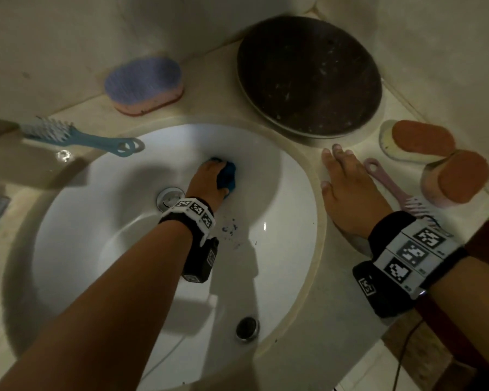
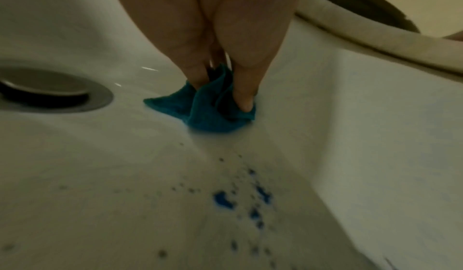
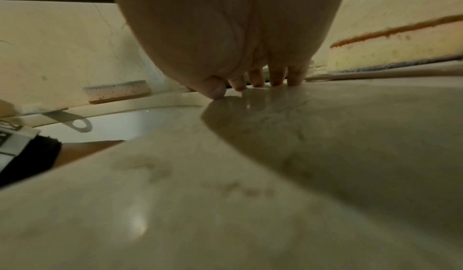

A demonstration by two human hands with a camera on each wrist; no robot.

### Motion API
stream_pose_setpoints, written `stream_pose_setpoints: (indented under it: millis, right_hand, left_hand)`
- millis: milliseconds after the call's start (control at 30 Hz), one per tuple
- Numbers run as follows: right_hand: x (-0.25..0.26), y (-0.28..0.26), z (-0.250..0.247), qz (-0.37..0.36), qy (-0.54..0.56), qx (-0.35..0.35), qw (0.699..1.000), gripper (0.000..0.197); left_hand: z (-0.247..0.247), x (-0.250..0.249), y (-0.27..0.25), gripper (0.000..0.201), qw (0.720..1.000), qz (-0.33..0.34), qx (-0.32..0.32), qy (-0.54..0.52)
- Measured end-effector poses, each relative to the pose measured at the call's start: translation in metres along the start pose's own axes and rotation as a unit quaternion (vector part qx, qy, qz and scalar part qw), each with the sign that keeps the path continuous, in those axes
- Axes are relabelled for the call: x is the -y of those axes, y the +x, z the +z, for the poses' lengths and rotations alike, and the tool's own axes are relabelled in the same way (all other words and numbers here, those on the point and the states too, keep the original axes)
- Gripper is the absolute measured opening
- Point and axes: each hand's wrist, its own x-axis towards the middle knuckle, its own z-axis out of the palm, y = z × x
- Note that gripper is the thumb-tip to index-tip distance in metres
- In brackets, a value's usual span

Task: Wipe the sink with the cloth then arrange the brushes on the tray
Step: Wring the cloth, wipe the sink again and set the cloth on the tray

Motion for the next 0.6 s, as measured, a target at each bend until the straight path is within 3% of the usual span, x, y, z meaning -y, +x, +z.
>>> stream_pose_setpoints:
  millis: [67,167,300,367,433,533,600]
  right_hand:
    - [0.0,0.0,-0.001,-0.005,0.003,-0.008,1.0,0.066]
    - [0.0,-0.001,-0.002,-0.004,0.011,0.004,1.0,0.06]
    - [0.003,-0.002,-0.006,-0.009,0.018,-0.003,1.0,0.064]
    - [0.002,-0.002,-0.008,-0.005,0.021,0.01,1.0,0.059]
    - [0.0,-0.003,-0.011,-0.006,0.029,0.026,0.999,0.06]
    - [0.001,-0.006,-0.013,-0.01,0.036,0.041,0.998,0.061]
    - [0.002,-0.008,-0.013,-0.007,0.04,0.041,0.998,0.061]
  left_hand:
    - [0.008,-0.01,-0.002,0.063,0.999,0.04,0.036,0.004]
    - [0.014,-0.024,-0.006,0.053,0.988,0.097,0.092,0.071]
    - [0.008,-0.029,-0.011,0.04,0.981,0.098,0.139,0.093]
    - [0.004,-0.03,-0.015,0.036,0.99,0.072,0.106,0.052]
    - [-0.004,-0.031,-0.019,0.032,0.999,0.038,0.014,-0.012]
    - [-0.016,-0.027,-0.016,0.03,0.989,-0.037,-0.12,-0.077]
    - [-0.019,-0.026,-0.007,0.035,0.98,-0.075,-0.155,-0.097]
